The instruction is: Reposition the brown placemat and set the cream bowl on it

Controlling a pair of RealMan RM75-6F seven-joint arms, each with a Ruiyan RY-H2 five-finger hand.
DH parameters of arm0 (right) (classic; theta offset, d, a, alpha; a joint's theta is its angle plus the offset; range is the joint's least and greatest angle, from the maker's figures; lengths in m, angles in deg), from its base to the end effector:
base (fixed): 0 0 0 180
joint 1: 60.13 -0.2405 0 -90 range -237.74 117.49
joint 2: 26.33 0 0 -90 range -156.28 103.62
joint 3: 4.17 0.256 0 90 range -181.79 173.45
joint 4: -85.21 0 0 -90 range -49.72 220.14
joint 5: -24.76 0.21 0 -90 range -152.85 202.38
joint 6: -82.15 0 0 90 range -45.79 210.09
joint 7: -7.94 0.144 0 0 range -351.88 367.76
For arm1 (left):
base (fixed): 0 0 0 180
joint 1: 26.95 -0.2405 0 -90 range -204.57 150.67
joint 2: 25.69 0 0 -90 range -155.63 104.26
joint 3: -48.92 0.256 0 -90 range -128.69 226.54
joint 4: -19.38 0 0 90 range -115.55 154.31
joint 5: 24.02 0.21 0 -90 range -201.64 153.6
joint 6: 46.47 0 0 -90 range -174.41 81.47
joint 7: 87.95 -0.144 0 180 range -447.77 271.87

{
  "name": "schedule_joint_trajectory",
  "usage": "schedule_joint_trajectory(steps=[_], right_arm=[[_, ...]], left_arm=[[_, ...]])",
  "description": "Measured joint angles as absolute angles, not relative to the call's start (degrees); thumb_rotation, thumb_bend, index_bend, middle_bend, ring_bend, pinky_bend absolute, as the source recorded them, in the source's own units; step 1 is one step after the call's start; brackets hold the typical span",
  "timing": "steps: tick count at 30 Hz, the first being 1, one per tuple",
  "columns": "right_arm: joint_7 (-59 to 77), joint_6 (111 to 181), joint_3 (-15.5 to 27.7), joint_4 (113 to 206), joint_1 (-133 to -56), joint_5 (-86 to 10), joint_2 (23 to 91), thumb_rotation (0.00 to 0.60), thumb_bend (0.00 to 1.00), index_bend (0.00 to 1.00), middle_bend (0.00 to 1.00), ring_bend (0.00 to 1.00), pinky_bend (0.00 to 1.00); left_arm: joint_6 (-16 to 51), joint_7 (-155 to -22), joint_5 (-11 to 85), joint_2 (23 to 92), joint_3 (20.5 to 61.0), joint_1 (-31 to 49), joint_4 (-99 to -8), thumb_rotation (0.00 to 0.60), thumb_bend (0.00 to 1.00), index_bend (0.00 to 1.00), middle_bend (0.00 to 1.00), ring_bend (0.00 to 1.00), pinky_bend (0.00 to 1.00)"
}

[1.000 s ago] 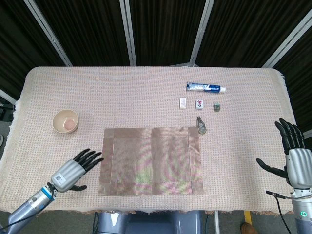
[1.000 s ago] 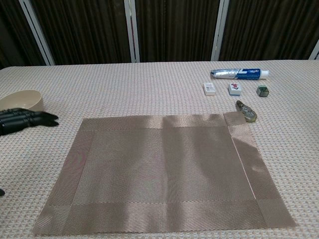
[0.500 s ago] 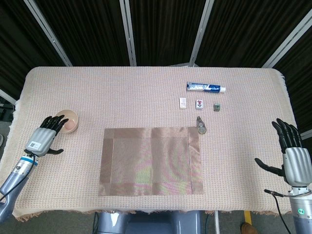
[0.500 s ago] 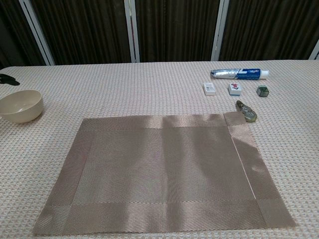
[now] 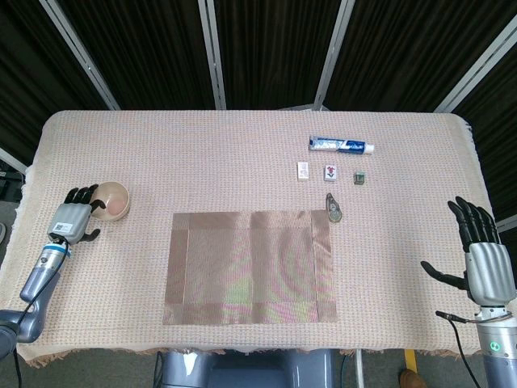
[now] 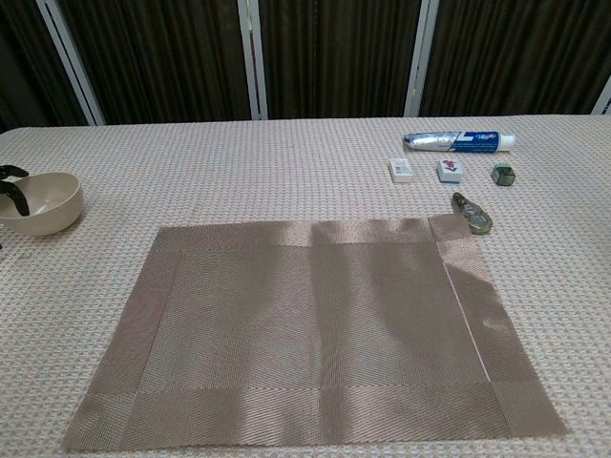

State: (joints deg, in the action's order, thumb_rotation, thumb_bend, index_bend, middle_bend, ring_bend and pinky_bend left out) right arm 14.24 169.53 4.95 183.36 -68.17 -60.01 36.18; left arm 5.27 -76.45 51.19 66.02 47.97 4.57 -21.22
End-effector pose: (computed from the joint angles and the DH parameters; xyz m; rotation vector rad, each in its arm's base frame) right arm -0.2719 -0.2159 0.1812 1.2674 -0.9063 1.1851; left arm -0.3647 0.3552 0.0547 -1.6151 -0.9422 -0.5835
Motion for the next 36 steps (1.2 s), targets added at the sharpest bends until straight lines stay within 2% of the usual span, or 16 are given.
schedule_joint_trajectory(steps=[4, 9, 20, 26, 30, 36], right_arm=[[14.3, 169.5, 5.0, 183.3, -68.2, -59.9, 36.3, 0.600, 0.00, 0.00, 0.00, 0.00, 0.00], [14.4, 169.5, 5.0, 183.4, -68.2, -60.0, 36.2, 0.600, 0.00, 0.00, 0.00, 0.00, 0.00], [15.1, 170.3, 5.0, 184.0, -67.9, -60.7, 35.7, 0.600, 0.00, 0.00, 0.00, 0.00, 0.00], [15.7, 170.8, 5.2, 184.3, -67.7, -60.8, 35.3, 0.600, 0.00, 0.00, 0.00, 0.00, 0.00], [16.2, 171.1, 5.3, 184.5, -67.5, -60.9, 35.0, 0.600, 0.00, 0.00, 0.00, 0.00, 0.00], [16.8, 171.3, 5.3, 184.5, -67.3, -60.9, 34.7, 0.600, 0.00, 0.00, 0.00, 0.00, 0.00]], left_arm=[[5.5, -74.5, 51.5, 67.9, 47.6, 4.6, -17.9, 0.600, 0.43, 0.58, 0.00, 0.00, 0.00], [7.2, -72.2, 53.0, 68.9, 47.7, 4.2, -15.6, 0.600, 0.45, 0.64, 0.00, 0.00, 0.00], [13.2, -70.4, 55.9, 67.3, 47.8, 3.8, -17.4, 0.600, 0.45, 0.65, 0.00, 0.00, 0.00], [20.0, -71.5, 59.6, 63.8, 47.8, 4.3, -26.4, 0.600, 0.45, 0.65, 0.00, 0.00, 0.00], [23.4, -74.4, 62.5, 60.9, 47.8, 5.1, -36.4, 0.600, 0.45, 0.65, 0.00, 0.00, 0.00], [23.9, -80.6, 66.0, 57.9, 47.9, 7.5, -52.3, 0.600, 0.45, 0.65, 0.00, 0.00, 0.00]])
